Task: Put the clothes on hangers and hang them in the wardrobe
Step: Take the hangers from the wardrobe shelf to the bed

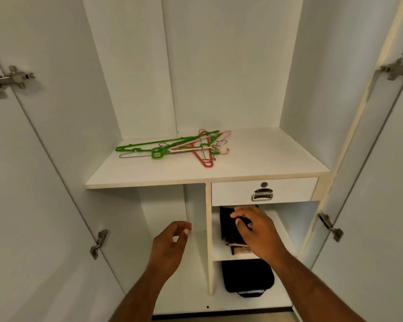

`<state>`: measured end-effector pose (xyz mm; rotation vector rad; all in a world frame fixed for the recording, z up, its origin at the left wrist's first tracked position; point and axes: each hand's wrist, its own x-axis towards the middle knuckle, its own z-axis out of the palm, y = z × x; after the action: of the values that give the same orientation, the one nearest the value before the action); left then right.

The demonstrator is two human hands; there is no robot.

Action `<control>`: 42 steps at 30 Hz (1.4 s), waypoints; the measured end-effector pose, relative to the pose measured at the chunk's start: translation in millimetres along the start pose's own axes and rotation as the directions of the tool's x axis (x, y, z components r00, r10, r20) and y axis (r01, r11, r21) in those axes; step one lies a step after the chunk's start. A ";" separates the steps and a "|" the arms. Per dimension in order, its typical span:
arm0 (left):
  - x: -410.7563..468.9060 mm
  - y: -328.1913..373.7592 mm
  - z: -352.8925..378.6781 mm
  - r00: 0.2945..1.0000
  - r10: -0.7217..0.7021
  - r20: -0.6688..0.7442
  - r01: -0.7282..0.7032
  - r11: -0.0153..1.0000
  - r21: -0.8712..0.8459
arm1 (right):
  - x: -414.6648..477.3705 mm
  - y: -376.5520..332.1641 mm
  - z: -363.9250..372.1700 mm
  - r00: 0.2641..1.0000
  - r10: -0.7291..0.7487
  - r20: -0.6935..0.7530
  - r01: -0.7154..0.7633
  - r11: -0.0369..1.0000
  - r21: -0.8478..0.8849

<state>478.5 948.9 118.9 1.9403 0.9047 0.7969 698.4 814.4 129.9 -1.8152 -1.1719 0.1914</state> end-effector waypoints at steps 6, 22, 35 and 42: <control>90.5 -3.9 35.5 1.000 0.001 0.013 -0.002 0.998 0.063 | 95.6 35.5 10.0 0.999 -0.048 0.015 0.047 0.994 0.101; 305.9 11.6 15.6 0.975 0.184 -0.129 -0.164 0.974 0.154 | 310.2 53.1 78.0 0.958 0.043 0.284 0.075 0.917 -0.392; 456.5 -18.4 45.0 0.847 0.325 0.420 -0.516 0.693 0.503 | 326.5 53.8 104.8 0.992 -0.042 -0.120 -0.006 0.927 -0.376; 471.4 -10.9 56.4 0.872 0.291 0.395 -0.480 0.672 0.564 | 334.9 46.9 89.0 0.866 0.051 -0.497 -0.051 0.999 0.012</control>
<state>774.0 1316.6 173.9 2.8577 0.6337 0.4320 856.1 1125.5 155.8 -1.7538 -0.7544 -0.2416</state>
